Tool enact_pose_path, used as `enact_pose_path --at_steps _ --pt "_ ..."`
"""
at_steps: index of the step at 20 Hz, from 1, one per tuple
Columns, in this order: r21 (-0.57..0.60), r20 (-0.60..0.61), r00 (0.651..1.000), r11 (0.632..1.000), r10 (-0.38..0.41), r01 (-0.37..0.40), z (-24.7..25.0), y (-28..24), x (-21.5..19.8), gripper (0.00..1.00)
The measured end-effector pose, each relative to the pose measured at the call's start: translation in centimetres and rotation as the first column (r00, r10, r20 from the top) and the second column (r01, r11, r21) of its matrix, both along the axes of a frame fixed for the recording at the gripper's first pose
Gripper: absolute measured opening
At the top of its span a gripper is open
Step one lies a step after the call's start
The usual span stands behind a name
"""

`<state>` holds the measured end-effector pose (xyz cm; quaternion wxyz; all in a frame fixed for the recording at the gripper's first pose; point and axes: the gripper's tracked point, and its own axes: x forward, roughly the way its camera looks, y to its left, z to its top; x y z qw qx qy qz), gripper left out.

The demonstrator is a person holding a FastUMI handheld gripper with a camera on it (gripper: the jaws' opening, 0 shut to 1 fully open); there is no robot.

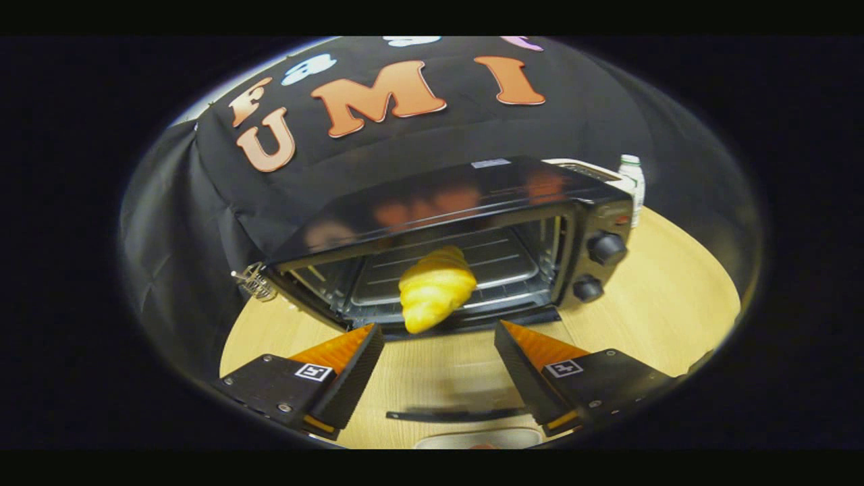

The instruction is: Open the toaster oven, put the food inside, and close the toaster oven door.

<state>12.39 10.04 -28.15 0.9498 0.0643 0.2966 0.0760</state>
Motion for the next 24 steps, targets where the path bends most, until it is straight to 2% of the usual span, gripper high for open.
enact_pose_path --at_steps 4,9,14,17,24 --pt "-0.004 -0.004 1.000 1.000 -0.021 0.021 0.3 -1.3 -4.5 0.98" --pt "-0.067 -0.070 0.997 0.997 -0.033 0.028 -2.9 -1.2 -9.0 0.98" --pt "-0.123 -0.168 0.985 0.992 -0.041 0.020 -6.8 -1.8 -11.8 0.99" --pt "-0.151 -0.221 0.974 0.988 -0.054 0.021 -8.9 -2.1 -12.0 0.99" --pt "-0.202 -0.236 0.971 0.979 -0.047 -0.002 -10.0 -1.3 -9.9 0.99"
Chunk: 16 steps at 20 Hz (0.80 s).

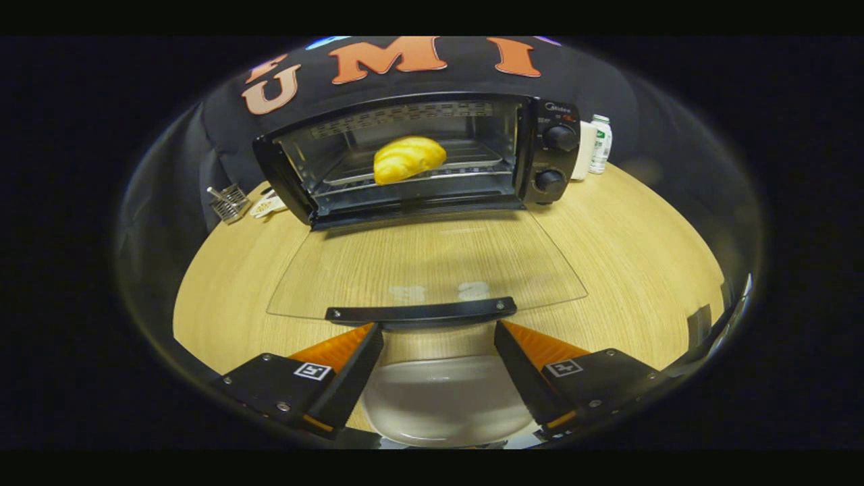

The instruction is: Open the toaster oven, put the food inside, and close the toaster oven door.

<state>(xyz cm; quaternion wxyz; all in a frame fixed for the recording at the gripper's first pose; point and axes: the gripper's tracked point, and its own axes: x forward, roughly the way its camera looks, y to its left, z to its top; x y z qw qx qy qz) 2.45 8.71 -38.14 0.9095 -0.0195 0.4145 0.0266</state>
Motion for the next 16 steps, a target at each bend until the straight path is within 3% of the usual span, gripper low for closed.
enact_pose_path --at_steps 16 --pt "0.033 0.152 0.988 0.999 -0.001 -0.004 8.6 0.6 2.2 0.99"
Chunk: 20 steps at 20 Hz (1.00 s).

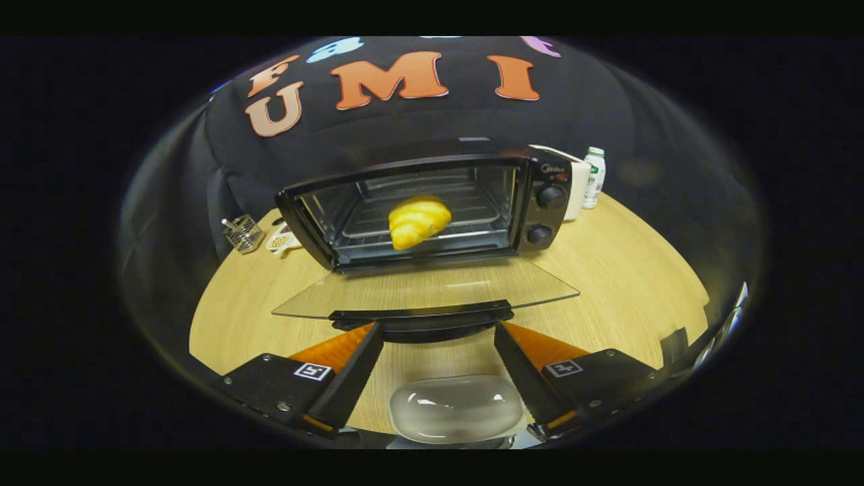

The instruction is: Open the toaster oven, put the food inside, and close the toaster oven door.

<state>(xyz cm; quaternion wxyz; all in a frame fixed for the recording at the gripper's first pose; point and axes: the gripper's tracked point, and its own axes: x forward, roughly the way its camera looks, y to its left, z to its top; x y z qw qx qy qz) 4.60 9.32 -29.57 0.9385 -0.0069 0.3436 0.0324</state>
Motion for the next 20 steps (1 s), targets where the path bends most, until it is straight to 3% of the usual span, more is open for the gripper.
enact_pose_path --at_steps 9,20 --pt "0.069 0.126 0.992 0.997 0.009 -0.018 5.7 1.3 5.2 0.99" --pt "0.108 0.185 0.983 0.994 -0.015 -0.005 8.6 1.7 10.6 0.99"
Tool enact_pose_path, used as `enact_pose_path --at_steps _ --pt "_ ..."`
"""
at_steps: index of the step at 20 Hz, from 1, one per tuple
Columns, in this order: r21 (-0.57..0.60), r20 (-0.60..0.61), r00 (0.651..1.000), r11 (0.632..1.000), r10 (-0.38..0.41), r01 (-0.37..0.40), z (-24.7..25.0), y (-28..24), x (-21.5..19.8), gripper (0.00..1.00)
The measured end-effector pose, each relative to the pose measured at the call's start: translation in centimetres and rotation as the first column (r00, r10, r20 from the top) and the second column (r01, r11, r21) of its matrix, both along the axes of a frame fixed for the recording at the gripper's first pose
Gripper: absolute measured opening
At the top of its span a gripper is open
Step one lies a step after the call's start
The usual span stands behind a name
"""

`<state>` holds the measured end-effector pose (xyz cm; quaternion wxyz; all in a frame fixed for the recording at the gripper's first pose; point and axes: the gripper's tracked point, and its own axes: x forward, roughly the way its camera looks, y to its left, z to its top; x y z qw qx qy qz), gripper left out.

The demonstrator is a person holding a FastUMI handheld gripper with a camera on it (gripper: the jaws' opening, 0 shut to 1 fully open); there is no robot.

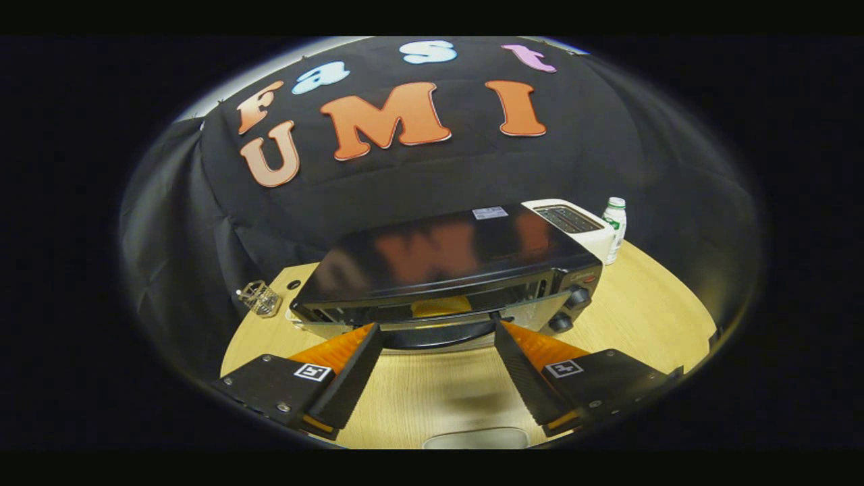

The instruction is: Open the toaster oven, put the food inside, and close the toaster oven door.

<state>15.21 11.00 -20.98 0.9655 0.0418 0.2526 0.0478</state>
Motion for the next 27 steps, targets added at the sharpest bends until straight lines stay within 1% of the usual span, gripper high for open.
enact_pose_path --at_steps 2,5,9,12,14,17,20,24,27 --pt "-0.004 0.001 1.000 1.000 -0.004 0.004 0.2 0.2 0.7 0.99" --pt "-0.025 0.006 1.000 1.000 -0.004 0.005 0.8 0.3 0.4 0.99" --pt "-0.035 0.011 1.000 0.999 0.014 -0.014 1.4 0.3 -1.9 0.99" --pt "-0.034 0.039 0.999 0.999 0.019 -0.017 3.0 -0.6 -4.4 0.99" --pt "-0.034 0.076 0.997 0.999 0.024 -0.022 5.0 -1.4 -5.7 0.99" --pt "-0.071 0.149 0.988 0.997 0.027 -0.017 9.4 -3.5 -7.6 0.99" --pt "-0.105 0.228 0.974 0.994 0.018 0.006 14.4 -5.9 -9.5 0.99" --pt "-0.120 0.298 0.954 0.991 -0.027 0.066 20.3 -9.3 -12.3 0.99" --pt "-0.129 0.372 0.925 0.983 -0.074 0.131 24.4 -12.1 -14.0 0.99"
